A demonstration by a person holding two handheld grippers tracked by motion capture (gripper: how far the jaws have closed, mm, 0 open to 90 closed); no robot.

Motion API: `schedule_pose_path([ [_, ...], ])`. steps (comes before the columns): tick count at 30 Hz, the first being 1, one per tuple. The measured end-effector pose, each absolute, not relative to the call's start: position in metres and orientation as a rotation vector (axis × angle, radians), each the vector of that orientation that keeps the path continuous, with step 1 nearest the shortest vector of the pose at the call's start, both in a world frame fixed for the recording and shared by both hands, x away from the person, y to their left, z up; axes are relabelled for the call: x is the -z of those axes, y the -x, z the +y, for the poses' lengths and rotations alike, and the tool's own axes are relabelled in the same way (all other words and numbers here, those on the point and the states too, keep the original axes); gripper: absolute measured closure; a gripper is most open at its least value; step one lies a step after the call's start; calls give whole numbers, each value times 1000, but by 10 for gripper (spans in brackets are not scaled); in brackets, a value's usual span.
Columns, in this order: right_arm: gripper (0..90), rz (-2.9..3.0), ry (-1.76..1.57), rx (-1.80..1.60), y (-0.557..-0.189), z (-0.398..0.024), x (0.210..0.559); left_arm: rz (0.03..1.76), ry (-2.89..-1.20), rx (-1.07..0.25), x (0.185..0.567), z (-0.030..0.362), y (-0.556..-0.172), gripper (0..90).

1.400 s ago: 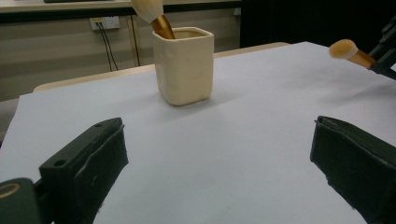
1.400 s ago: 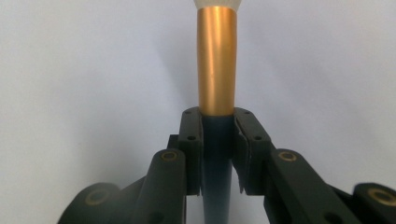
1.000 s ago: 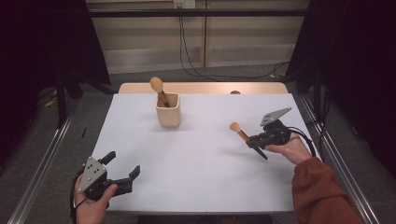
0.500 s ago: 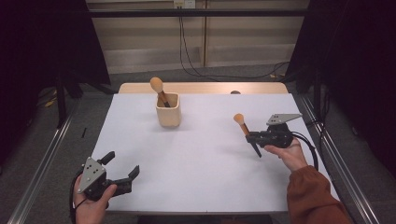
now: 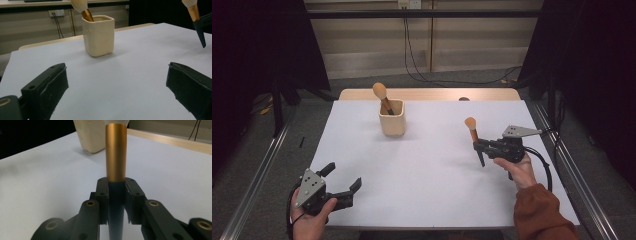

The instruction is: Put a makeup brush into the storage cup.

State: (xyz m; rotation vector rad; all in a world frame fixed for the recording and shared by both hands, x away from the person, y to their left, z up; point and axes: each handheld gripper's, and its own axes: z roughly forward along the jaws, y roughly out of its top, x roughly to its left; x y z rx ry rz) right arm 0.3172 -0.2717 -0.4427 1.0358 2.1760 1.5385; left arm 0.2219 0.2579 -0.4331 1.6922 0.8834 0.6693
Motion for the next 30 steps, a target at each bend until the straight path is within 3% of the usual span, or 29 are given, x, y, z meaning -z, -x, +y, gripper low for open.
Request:
schedule_pose_path([
  [30,753,2125,-904,-1744,-298,-240,440,849,-1658,-616,422,232,-221,41],
])
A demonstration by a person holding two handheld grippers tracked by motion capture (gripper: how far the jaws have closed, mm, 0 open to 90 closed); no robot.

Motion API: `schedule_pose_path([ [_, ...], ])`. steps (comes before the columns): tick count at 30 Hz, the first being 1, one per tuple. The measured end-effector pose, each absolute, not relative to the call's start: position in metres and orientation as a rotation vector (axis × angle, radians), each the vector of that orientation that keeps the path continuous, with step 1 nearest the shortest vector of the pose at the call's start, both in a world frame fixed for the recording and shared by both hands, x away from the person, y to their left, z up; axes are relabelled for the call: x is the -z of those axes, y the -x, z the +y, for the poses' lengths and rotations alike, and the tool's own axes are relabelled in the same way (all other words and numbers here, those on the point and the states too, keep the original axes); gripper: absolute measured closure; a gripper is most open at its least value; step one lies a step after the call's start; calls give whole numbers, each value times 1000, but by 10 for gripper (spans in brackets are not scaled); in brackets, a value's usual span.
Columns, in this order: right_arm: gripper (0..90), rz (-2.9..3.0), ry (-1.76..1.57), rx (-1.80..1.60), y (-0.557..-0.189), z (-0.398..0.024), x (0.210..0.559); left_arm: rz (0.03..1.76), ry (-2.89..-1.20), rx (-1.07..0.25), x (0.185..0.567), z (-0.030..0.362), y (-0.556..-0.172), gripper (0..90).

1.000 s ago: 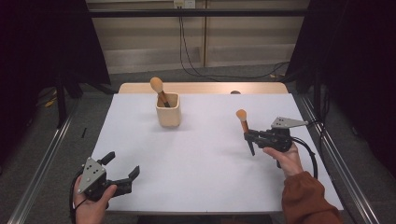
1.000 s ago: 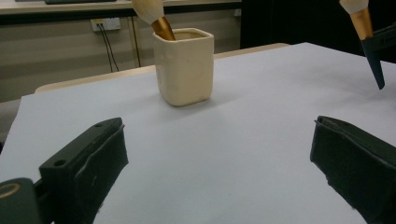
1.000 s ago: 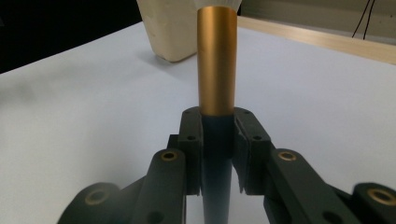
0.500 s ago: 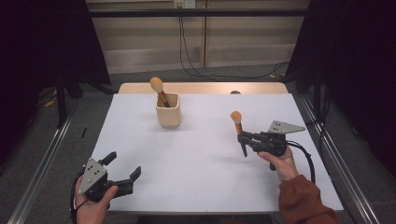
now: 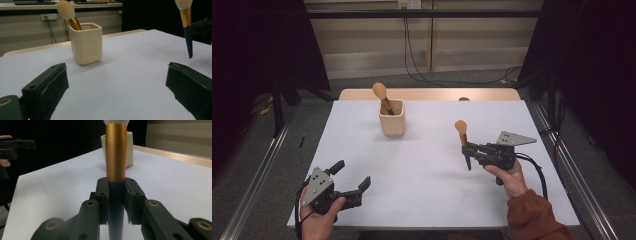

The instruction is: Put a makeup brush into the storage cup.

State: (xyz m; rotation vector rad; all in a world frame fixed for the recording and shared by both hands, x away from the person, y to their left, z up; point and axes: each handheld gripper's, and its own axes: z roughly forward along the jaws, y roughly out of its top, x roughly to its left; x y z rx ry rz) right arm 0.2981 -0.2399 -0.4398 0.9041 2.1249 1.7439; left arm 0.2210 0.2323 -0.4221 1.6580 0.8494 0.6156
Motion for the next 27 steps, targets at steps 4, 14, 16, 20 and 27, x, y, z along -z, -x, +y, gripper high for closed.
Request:
schedule_pose_path([
  [4,753,2141,-889,-1750,-297,-236,440,827,-1687,-626,421,222,-223,41],
  [14,753,2180,-840,-1775,-294,-224,440,748,-1711,-575,416,189,-231,37],
  [16,753,2182,-839,-1775,-293,-223,440,734,-1715,-565,416,182,-232,37],
  [20,753,2184,-835,-1769,-292,-219,440,717,-1725,-556,414,174,-234,36],
  [27,752,2206,-799,-1775,-290,-206,439,685,-1712,-538,409,159,-242,36],
])
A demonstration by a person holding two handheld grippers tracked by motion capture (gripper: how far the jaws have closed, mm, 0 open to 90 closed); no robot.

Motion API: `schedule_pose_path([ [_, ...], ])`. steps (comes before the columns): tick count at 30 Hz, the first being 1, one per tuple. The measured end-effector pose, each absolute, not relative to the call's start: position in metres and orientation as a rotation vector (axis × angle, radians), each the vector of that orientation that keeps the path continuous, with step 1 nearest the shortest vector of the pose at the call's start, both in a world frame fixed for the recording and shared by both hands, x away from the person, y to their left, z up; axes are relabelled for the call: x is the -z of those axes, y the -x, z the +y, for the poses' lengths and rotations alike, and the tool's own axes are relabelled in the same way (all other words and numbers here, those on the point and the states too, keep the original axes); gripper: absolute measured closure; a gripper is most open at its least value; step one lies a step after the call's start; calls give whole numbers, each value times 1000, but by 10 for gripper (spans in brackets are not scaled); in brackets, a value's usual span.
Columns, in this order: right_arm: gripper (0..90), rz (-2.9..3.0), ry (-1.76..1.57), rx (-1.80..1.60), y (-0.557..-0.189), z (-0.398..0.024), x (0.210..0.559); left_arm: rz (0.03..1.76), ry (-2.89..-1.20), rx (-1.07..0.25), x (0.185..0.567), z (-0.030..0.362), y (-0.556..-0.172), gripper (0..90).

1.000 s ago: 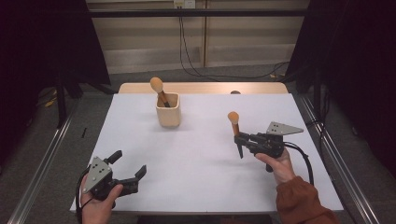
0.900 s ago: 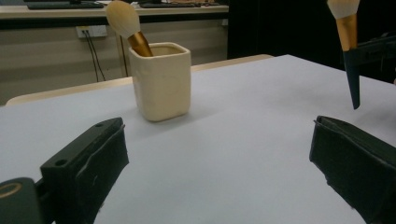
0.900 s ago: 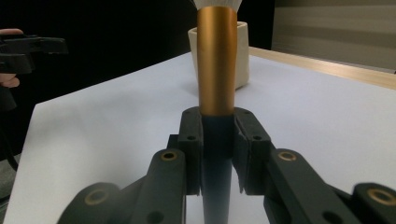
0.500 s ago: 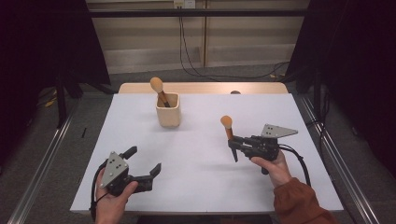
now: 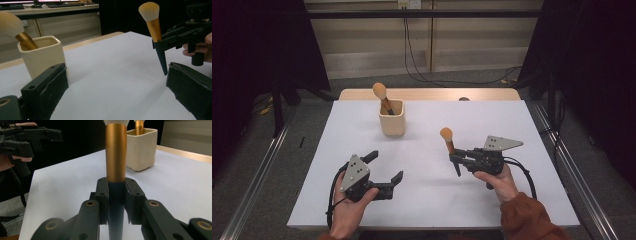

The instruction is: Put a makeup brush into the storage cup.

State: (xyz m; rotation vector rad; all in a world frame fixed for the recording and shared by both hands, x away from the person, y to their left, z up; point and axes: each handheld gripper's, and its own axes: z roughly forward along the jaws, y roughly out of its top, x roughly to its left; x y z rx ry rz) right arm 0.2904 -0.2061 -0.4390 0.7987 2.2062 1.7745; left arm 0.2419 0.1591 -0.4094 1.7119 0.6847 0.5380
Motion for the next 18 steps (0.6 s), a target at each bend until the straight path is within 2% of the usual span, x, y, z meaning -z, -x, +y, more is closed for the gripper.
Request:
schedule_pose_path([
  [18,752,2224,-748,-1812,-288,-184,436,601,-1700,-454,399,108,-257,30],
])
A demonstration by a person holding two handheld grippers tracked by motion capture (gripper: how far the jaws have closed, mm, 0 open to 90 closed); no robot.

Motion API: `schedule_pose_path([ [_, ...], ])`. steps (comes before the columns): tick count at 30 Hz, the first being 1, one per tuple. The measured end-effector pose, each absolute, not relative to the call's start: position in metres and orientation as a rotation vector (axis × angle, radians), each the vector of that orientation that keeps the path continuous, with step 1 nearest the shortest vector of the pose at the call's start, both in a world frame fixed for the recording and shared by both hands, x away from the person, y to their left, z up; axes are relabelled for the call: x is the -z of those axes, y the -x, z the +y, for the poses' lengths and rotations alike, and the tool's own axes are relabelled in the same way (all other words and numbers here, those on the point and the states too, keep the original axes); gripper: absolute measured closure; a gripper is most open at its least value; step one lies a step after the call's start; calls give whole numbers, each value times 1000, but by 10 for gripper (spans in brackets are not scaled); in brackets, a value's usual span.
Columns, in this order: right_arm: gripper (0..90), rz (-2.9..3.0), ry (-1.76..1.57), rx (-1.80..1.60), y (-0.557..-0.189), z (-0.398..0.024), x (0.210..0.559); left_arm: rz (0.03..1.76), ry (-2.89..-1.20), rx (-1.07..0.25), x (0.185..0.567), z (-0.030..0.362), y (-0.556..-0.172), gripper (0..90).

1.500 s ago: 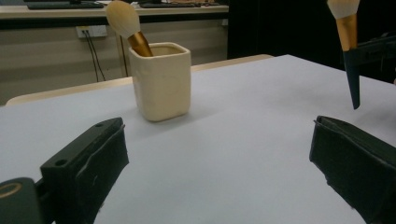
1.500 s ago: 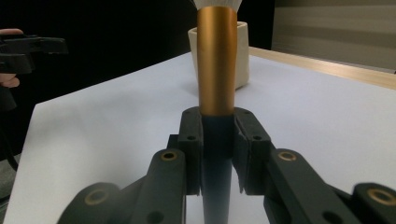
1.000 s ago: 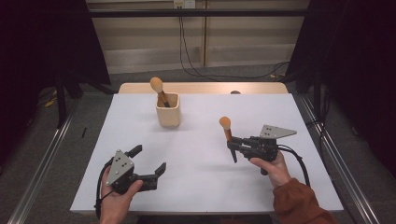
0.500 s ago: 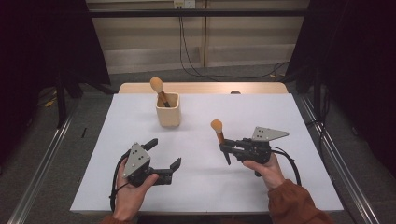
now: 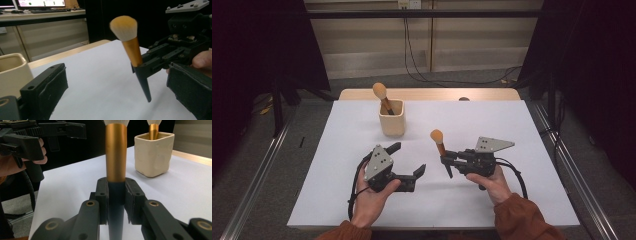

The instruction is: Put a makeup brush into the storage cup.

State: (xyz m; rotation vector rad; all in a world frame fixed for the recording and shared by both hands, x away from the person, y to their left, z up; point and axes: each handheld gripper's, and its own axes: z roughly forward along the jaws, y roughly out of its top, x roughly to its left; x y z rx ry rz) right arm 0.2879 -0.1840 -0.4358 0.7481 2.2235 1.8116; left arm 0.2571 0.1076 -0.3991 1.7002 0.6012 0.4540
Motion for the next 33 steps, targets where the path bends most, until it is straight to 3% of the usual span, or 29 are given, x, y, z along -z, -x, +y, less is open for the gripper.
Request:
schedule_pose_path([
  [24,752,2260,-705,-1822,-284,-167,442,599,-1743,-371,405,62,-274,24],
  [33,752,2246,-711,-1835,-283,-166,440,660,-1720,-345,406,64,-278,159],
])
